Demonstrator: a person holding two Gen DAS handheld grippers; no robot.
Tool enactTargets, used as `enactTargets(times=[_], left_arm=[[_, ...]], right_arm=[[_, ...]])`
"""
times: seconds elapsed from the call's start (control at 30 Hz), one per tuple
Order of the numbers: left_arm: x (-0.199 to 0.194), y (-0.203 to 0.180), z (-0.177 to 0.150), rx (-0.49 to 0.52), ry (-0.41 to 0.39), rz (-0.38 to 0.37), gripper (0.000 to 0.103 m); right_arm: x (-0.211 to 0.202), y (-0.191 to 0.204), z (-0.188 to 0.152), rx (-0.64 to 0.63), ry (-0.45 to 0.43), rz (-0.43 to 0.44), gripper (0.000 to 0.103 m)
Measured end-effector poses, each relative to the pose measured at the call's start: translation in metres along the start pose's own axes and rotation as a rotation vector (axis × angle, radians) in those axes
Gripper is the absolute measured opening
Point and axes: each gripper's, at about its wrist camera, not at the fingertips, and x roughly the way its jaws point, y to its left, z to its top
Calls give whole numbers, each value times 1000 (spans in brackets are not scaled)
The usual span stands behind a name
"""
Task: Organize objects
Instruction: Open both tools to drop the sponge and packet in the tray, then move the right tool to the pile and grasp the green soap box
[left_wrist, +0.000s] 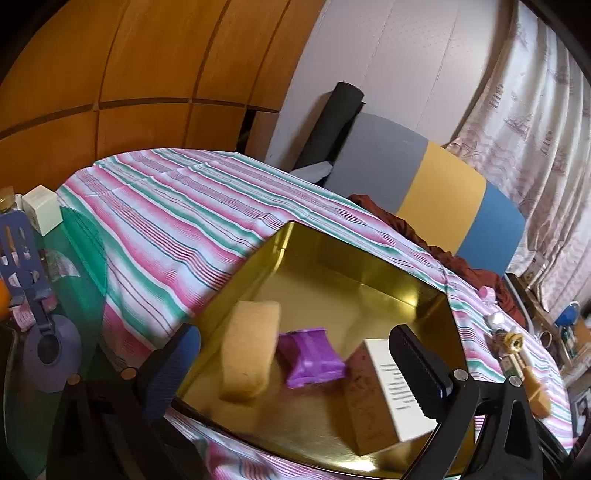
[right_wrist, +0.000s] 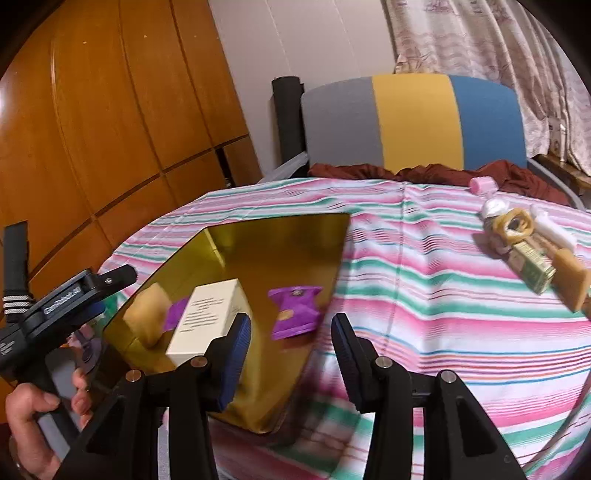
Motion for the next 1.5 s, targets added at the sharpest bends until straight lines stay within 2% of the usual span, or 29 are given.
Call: enactTargets(times=[0.13, 0.3, 0.57, 0.7, 0.83, 0.9, 0.97, 1.07, 1.17, 1.23, 1.4, 1.5], left_arm=[[-5, -17, 0, 38, 5, -37, 103], [-9, -52, -6, 130, 26, -116, 103], [-4, -121, -31, 310, 149, -269, 103], [-7, -148, -45, 387, 176, -306, 103], [-9, -167, -55, 422, 202, -330, 103], [-11, -173, -61, 437, 216, -342, 103], [-13, -176, -66, 455, 221, -345, 103], [-12, -180, -70, 472, 237, -345, 103], [-7, -184, -71, 477, 256, -345, 103], [-3, -188, -71, 481, 262, -348, 103], [13, -209, -58, 470, 271, -352, 103], [23, -225, -51, 474, 272, -358, 103]], right_arm=[[-2, -24, 3, 40, -2, -56, 46], [-4, -63, 2, 107, 6, -130, 46], [4, -133, -6, 181, 80, -224, 46], [7, -179, 19, 190, 67, -307, 46], [20, -221, 49, 180, 52, -375, 49], [34, -238, 58, 162, 84, -390, 49], [46, -248, 58, 161, 118, -373, 49], [53, -249, 55, 121, 112, -417, 49], [56, -254, 48, 147, 109, -347, 49], [55, -251, 45, 137, 96, -352, 48], [57, -248, 39, 126, 112, -342, 36], [54, -244, 34, 130, 102, -355, 34]])
